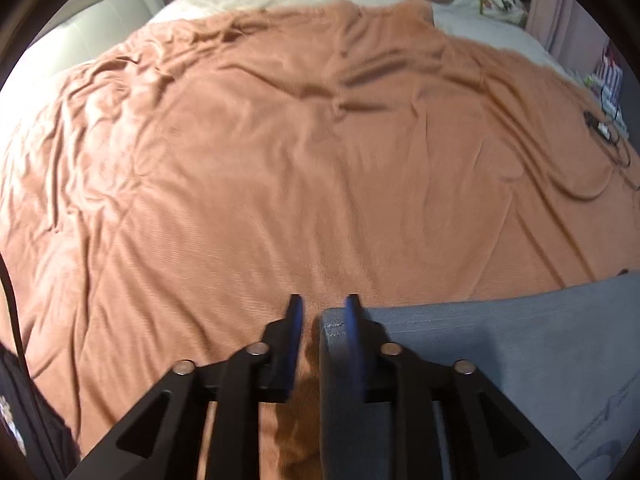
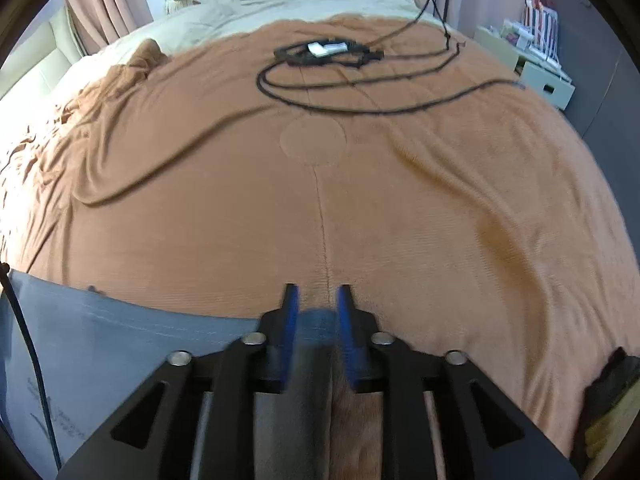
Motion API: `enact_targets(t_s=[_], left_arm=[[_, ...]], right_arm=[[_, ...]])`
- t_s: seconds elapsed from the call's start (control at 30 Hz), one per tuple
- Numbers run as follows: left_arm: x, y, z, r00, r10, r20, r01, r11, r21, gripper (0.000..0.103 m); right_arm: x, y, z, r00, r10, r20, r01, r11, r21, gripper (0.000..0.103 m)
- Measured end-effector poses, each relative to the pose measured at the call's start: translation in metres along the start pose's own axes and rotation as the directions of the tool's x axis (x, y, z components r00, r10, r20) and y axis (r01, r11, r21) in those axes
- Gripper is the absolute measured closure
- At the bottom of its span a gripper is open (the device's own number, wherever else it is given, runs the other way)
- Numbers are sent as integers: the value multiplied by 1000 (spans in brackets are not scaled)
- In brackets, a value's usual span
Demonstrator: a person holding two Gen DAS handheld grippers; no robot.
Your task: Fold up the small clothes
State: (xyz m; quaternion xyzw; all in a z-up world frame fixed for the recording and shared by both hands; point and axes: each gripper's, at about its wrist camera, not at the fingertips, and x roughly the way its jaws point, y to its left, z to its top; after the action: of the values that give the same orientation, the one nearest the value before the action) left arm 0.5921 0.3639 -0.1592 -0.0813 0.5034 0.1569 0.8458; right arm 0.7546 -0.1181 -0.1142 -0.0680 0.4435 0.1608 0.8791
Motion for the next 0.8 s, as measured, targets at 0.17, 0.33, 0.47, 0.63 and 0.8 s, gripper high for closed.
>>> enact_targets(t_s=[0.17,0.33,0.47,0.63,0.8], left_arm=[[-32,-24,-8,998,-49,40,48,998,39,65],[-44,-64,-22,988,-154,24,152,985,78,65],[-43,-91,-23,976,-218,5,216,972,93,67],[-36,-122,-20,965,-261,-19,261,959,111,72],[-20,-150,-18,945,-320,-64,326,936,135,87]], right_arm=[[-36,29,-9,996,80,47,-77,994,-76,68],[-44,68,-21,988,151,16,-147,977,-151,77],[-38,84,-23,982,188,-30,-190,968,-163,90],[-22,97,-14,970,232,-71,-240,958,-157,94],[3,112,-11,961,252,-112,-267,951,-155,97]])
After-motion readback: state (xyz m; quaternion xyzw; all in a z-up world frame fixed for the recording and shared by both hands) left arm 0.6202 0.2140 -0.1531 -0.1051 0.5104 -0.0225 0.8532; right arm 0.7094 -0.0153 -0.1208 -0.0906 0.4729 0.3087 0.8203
